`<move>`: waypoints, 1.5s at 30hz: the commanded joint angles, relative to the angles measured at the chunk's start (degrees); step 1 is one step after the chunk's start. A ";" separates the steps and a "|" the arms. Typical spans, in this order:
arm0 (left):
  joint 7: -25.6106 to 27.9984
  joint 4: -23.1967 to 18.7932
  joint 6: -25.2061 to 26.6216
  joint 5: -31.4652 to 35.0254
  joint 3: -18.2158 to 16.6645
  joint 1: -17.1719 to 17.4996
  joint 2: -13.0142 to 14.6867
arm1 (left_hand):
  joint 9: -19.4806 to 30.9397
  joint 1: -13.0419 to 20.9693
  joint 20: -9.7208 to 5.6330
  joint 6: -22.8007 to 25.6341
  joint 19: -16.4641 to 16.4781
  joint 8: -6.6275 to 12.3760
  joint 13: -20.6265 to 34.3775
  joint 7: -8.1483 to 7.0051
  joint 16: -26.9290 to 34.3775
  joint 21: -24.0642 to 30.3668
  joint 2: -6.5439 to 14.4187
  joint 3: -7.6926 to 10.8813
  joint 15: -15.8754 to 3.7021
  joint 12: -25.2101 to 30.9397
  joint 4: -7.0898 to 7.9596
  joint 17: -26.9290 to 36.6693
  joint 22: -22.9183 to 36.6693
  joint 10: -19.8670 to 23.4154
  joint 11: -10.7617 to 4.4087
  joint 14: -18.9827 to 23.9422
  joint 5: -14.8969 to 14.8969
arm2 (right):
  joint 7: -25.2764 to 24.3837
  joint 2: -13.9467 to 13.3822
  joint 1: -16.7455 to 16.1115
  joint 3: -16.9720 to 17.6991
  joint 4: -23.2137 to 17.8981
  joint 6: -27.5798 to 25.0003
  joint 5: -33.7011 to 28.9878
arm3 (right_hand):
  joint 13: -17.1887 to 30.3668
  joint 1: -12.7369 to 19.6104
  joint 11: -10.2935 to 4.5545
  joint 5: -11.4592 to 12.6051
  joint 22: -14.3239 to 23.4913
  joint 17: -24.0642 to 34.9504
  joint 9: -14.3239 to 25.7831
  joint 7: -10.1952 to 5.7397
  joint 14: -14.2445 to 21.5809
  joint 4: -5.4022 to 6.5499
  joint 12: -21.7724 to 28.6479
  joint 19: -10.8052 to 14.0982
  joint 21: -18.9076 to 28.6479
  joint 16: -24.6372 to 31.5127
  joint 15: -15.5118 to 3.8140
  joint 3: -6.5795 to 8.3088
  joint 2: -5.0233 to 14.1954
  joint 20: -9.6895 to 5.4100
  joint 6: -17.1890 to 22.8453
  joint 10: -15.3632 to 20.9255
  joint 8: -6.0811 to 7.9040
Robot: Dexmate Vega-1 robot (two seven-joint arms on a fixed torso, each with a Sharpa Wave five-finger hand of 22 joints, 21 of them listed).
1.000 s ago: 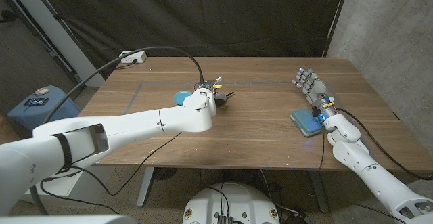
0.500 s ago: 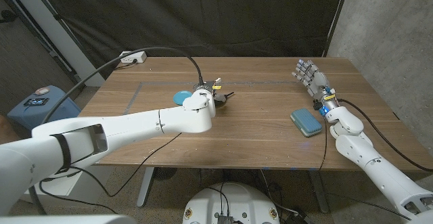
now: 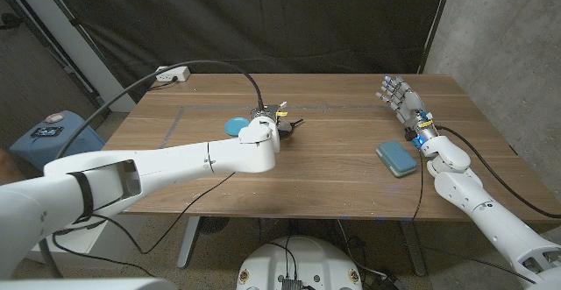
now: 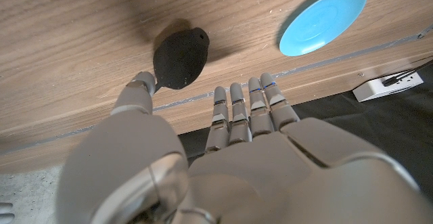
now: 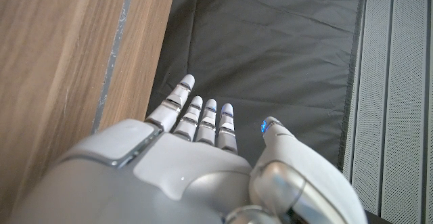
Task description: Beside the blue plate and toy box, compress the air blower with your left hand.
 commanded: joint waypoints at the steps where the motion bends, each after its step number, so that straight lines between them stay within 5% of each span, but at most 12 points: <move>1: 0.64 1.38 -0.48 0.07 0.59 -0.40 -1.17 | 0.05 0.80 0.14 -0.51 0.44 -0.20 0.02 0.13 -0.25 -0.07 0.28 0.05 -0.14 -0.45 0.10 0.30 0.11 -0.46 -0.01 -0.06 0.18 | 0.35 -0.45 -0.24 0.30 -0.26 -0.70 0.68 | 0.16 -0.35 0.19 -0.16 0.11 0.09 0.22 0.13 0.14 -0.35 0.27 0.52 -0.17 0.52 -1.13 -0.04 -0.01 -0.85 0.08 0.29 0.02; 45: -5.45 5.37 -4.83 0.51 2.50 -2.36 -2.68 | -0.57 0.35 0.14 -2.36 0.11 -0.07 -0.48 0.12 -0.35 -0.75 0.22 -0.92 0.00 -2.06 0.26 0.39 0.17 -0.81 -0.18 -0.57 -0.26 | -0.08 1.16 -0.35 0.76 1.15 -0.15 1.62 | 0.17 -0.54 0.15 -0.17 0.14 0.06 0.22 0.17 0.30 -0.66 0.30 0.97 -0.86 0.63 -1.09 0.14 0.10 -0.69 0.19 0.35 0.05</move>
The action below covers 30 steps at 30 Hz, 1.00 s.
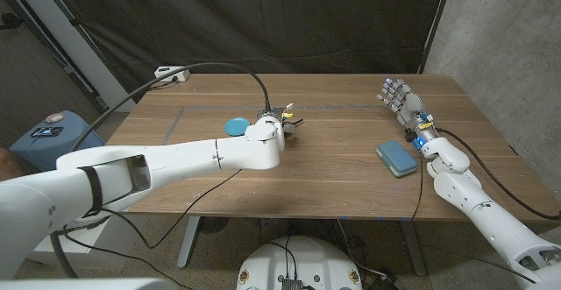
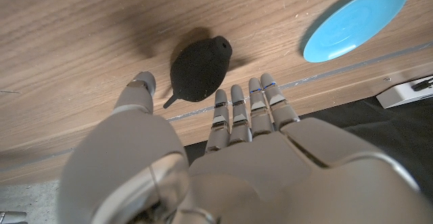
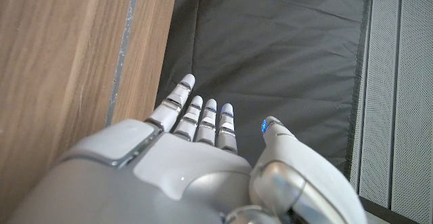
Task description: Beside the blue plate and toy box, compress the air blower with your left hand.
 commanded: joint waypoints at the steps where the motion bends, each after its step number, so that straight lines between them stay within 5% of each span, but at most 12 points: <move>1: -1.77 0.18 -0.76 0.68 0.50 -0.44 -0.24 | -0.04 -0.02 0.14 -0.22 0.12 -0.07 0.20 0.02 -0.35 -0.09 -0.14 -0.18 0.08 0.08 0.01 0.11 0.18 -0.21 -0.13 -0.02 -0.26 | -0.52 0.19 -0.65 0.39 -0.49 0.30 0.24 | 0.16 -0.55 0.13 -0.17 0.15 0.07 0.22 0.17 0.30 -0.19 0.30 0.33 -0.21 0.25 -1.12 0.13 0.10 -0.48 0.19 0.36 0.05; 17: -1.43 -0.10 1.76 1.47 0.80 -0.13 -0.66 | 1.82 1.07 0.15 3.18 2.20 0.56 1.87 0.02 -0.57 0.31 -0.03 2.37 -0.37 3.90 -0.27 -0.12 0.20 1.94 0.00 2.90 2.11 | -0.13 0.56 -0.82 0.66 -0.29 0.12 1.08 | 0.17 -0.63 0.15 -0.19 0.16 0.08 0.22 0.15 0.39 -0.30 0.27 0.54 -0.45 0.32 -1.08 0.18 0.14 -0.42 0.06 0.27 0.00; 30: -0.93 -0.48 4.08 -0.28 1.87 -0.47 -0.65 | 2.14 2.29 0.17 2.40 2.62 0.05 2.06 0.06 -0.44 0.32 0.21 2.71 -0.17 3.83 -0.48 0.07 0.16 1.14 0.12 2.69 2.45 | 1.10 1.51 -1.17 1.15 0.98 0.35 2.60 | 0.17 -0.80 0.26 -0.20 0.17 0.12 0.22 0.20 0.51 -0.30 0.30 0.65 -0.66 0.40 -1.10 0.19 0.15 -0.34 0.05 0.32 0.00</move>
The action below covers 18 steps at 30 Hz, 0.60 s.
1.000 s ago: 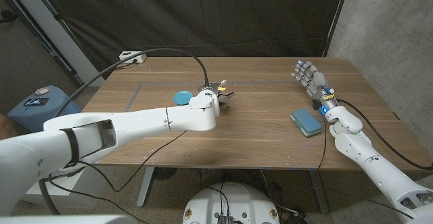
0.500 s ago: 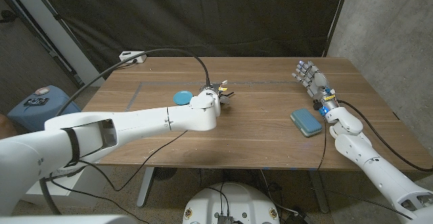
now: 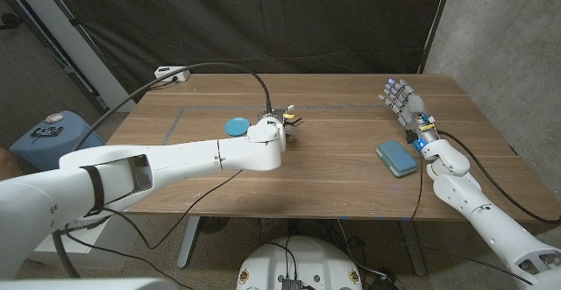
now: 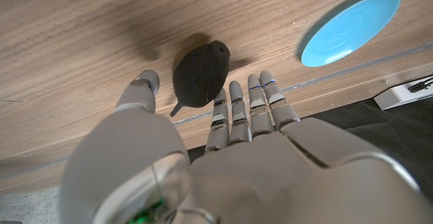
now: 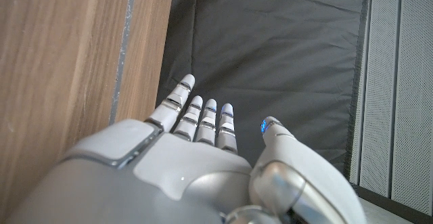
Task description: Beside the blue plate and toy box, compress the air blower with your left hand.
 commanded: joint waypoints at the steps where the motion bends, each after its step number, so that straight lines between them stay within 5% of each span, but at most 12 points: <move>1: 0.72 -0.19 1.88 -1.49 0.94 -0.24 -0.16 | 0.13 1.01 -0.13 -0.25 0.43 -0.32 0.33 0.16 0.05 0.30 0.01 0.08 0.24 0.10 0.03 0.29 0.17 -0.63 0.03 -0.18 0.29 | 0.89 0.75 -0.42 0.44 1.00 0.13 1.22 | 0.17 -0.40 0.18 -0.20 0.17 0.12 0.22 0.18 0.52 -0.30 0.30 0.67 -0.07 0.40 -1.11 0.20 -0.03 -0.37 0.08 0.33 0.01; 11: 3.21 -0.21 1.02 -1.53 0.67 0.63 0.12 | 0.71 3.24 -0.12 1.26 1.61 0.11 0.54 0.17 0.25 0.68 0.47 1.45 -0.38 1.46 -0.24 0.25 0.20 1.30 -0.09 1.67 1.13 | 0.76 0.95 -1.14 0.76 0.76 0.05 1.64 | 0.17 -0.49 0.09 -0.20 0.18 0.12 0.22 0.18 0.57 -0.32 0.35 0.77 -0.21 0.42 -1.13 0.25 -0.04 -0.39 0.14 0.47 0.04; 18: 5.10 0.20 1.17 -1.08 -0.08 1.59 -0.21 | 1.53 6.42 -0.14 5.03 4.44 1.16 0.66 0.28 1.38 1.83 1.36 3.61 -1.69 3.94 -0.76 0.28 0.20 5.76 -1.85 5.85 1.66 | 0.64 0.95 -1.60 0.91 0.42 -0.18 1.87 | 0.17 -0.54 0.18 -0.20 0.18 0.12 0.22 0.17 0.63 -0.32 0.34 0.84 -0.28 0.43 -1.15 0.28 -0.03 -0.39 0.16 0.44 0.05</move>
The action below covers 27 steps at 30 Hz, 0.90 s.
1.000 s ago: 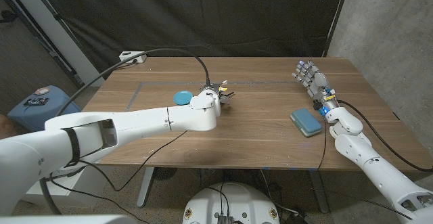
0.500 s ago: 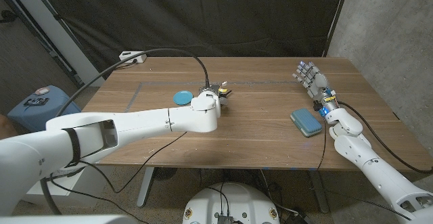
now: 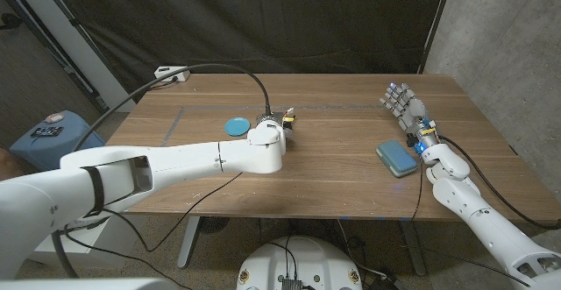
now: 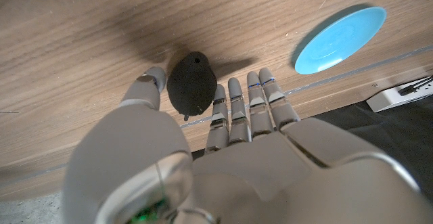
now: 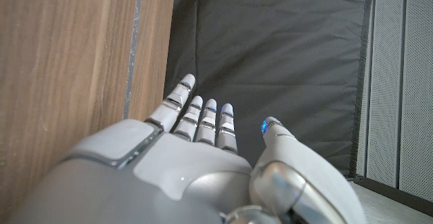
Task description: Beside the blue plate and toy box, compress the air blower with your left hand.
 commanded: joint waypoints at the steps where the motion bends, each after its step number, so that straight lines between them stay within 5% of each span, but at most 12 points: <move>1: 3.40 0.37 -0.12 0.44 -0.88 1.48 -0.16 | 0.55 1.08 0.07 1.78 1.66 0.64 0.14 0.07 0.71 0.83 0.05 0.86 -0.77 1.18 -0.01 0.12 0.20 2.24 -0.79 2.08 0.48 | -0.15 0.24 -0.86 0.33 -0.38 -0.24 0.54 | 0.17 -0.44 0.22 -0.20 0.19 0.12 0.22 0.15 0.63 -0.15 0.34 0.55 -0.02 0.43 -1.21 0.12 0.10 -0.09 0.18 0.45 0.05; 7: 4.47 0.52 -0.89 1.08 -1.23 2.11 0.13 | 1.46 2.59 -0.05 6.23 5.24 2.32 0.34 -0.18 1.89 2.28 -0.20 1.84 -3.18 3.57 -0.16 0.23 0.09 7.04 -3.24 6.32 0.46 | -0.28 0.28 -1.14 0.41 -0.65 -0.31 0.62 | 0.17 -0.51 0.18 -0.20 0.19 0.11 0.22 0.13 0.64 -0.14 0.36 0.60 -0.09 0.42 -1.15 0.15 0.07 -0.13 0.17 0.49 0.05; 27: 6.01 1.36 -2.09 3.57 -2.45 3.82 -0.20 | 2.49 4.88 -0.63 11.30 9.07 4.82 0.47 -2.00 3.11 3.81 -0.12 3.21 -5.93 5.53 -0.43 1.13 -0.22 11.91 -6.55 10.02 0.55 | -1.08 0.74 -2.45 0.95 -1.74 -0.67 1.49 | 0.17 -0.71 0.53 -0.20 0.21 0.07 0.23 0.26 0.87 -0.14 0.45 0.80 -0.33 0.46 -1.22 0.25 0.03 -0.09 0.47 0.75 0.15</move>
